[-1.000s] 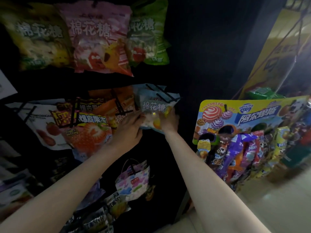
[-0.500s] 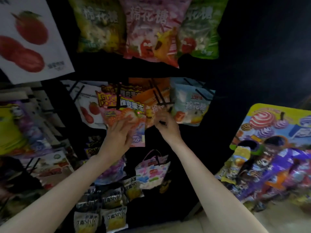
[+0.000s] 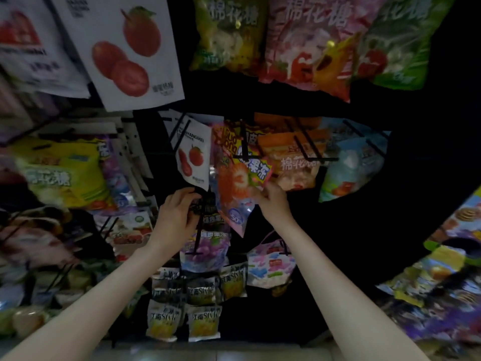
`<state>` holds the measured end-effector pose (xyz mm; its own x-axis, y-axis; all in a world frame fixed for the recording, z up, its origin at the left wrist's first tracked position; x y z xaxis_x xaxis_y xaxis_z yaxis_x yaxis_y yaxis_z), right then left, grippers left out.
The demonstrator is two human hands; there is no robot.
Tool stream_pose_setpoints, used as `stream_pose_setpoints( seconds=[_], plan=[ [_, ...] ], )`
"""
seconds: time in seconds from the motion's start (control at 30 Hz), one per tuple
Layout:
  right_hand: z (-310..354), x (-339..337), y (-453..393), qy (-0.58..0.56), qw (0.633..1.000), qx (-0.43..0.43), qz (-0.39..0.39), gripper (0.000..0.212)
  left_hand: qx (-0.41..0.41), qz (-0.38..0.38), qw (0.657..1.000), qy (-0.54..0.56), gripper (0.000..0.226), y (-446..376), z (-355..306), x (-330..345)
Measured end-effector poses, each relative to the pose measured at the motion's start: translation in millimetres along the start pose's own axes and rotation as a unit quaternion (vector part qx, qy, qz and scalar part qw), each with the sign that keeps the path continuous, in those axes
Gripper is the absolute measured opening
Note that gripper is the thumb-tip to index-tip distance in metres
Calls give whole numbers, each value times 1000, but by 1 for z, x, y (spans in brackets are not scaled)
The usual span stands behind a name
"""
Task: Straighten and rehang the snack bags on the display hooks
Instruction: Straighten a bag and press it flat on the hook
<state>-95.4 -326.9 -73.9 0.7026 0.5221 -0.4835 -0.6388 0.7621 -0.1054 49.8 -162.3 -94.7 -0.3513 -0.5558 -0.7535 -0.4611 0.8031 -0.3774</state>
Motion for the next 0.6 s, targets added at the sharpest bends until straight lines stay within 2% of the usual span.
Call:
stream_pose_setpoints(
  seconds=[0.1, 0.17, 0.27, 0.37, 0.43, 0.5, 0.6],
  plan=[
    [4, -5, -1, 93, 992, 27, -85, 17, 12, -3, 1000, 3, 39, 3, 6, -9],
    [7, -10, -2, 169, 968, 76, -169, 22, 24, -8, 1000, 3, 39, 5, 10, -18],
    [16, 0, 4, 158, 941, 111, -279, 22, 41, -8, 999, 10, 36, 11, 22, -37],
    [30, 30, 27, 150, 916, 127, -349, 36, 50, -4, 999, 12, 36, 21, 40, -56],
    [40, 55, 42, 147, 932, 95, -317, 46, 50, -1, 999, 11, 37, 26, 55, -67],
    [50, 83, 48, 149, 962, 33, -228, 44, 48, -1, 999, 9, 37, 28, 70, -77],
    [61, 109, 43, 171, 979, -20, -106, 43, 40, -12, 999, 12, 36, 29, 90, -89]
  ],
)
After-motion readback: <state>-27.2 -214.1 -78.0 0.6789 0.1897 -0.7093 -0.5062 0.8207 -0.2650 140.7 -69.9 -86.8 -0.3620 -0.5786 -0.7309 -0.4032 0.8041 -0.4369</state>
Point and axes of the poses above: each hand's wrist, its own y-axis away from the middle knuckle, its own x-axis out of the palm, z = x × y, the point moved 1 cm from there along -y, towards the middle knuckle, and after that the axes turned 9 degrees about y, right-handed, at the moved point
